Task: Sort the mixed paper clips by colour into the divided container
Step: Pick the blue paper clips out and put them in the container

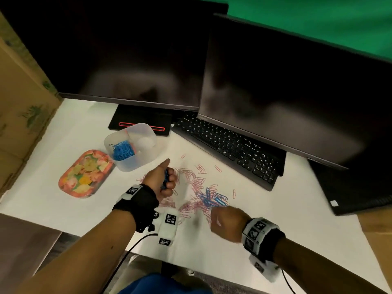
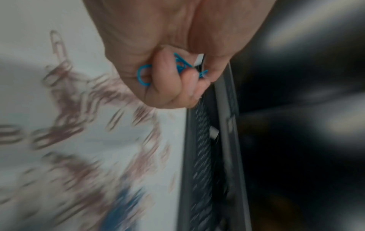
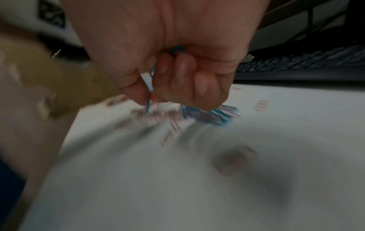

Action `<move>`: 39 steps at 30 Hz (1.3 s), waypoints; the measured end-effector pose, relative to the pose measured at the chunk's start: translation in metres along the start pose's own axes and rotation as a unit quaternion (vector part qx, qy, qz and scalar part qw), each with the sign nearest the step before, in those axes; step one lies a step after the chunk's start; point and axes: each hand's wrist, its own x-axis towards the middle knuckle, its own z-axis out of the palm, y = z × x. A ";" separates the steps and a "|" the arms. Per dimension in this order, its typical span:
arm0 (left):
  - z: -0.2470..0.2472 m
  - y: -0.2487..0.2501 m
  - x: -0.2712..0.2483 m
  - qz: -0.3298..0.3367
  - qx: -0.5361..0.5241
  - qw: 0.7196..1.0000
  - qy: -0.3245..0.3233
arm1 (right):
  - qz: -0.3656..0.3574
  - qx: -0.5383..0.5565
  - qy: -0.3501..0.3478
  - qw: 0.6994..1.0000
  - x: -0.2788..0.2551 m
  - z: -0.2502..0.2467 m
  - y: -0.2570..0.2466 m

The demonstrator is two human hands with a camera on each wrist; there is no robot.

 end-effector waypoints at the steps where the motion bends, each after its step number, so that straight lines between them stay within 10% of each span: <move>1: -0.007 0.011 -0.002 0.011 -0.036 0.999 0.003 | 0.010 0.071 0.009 0.997 0.015 -0.010 -0.014; 8: -0.060 0.094 -0.001 0.090 -0.128 0.984 0.087 | -0.043 0.230 0.109 0.966 0.133 -0.089 -0.147; 14: -0.087 0.130 -0.001 0.070 -0.109 0.978 0.165 | -0.052 0.146 0.099 0.983 0.198 -0.113 -0.225; 21: -0.091 0.137 -0.003 0.076 -0.039 0.979 0.186 | -0.060 0.121 0.052 0.990 0.218 -0.117 -0.229; 27: -0.071 0.104 -0.004 0.230 0.178 0.938 0.188 | -0.011 0.315 0.116 0.942 0.164 -0.119 -0.130; 39: 0.035 -0.054 0.018 0.266 0.683 0.677 -0.065 | 0.184 0.053 0.114 0.975 0.039 -0.021 0.043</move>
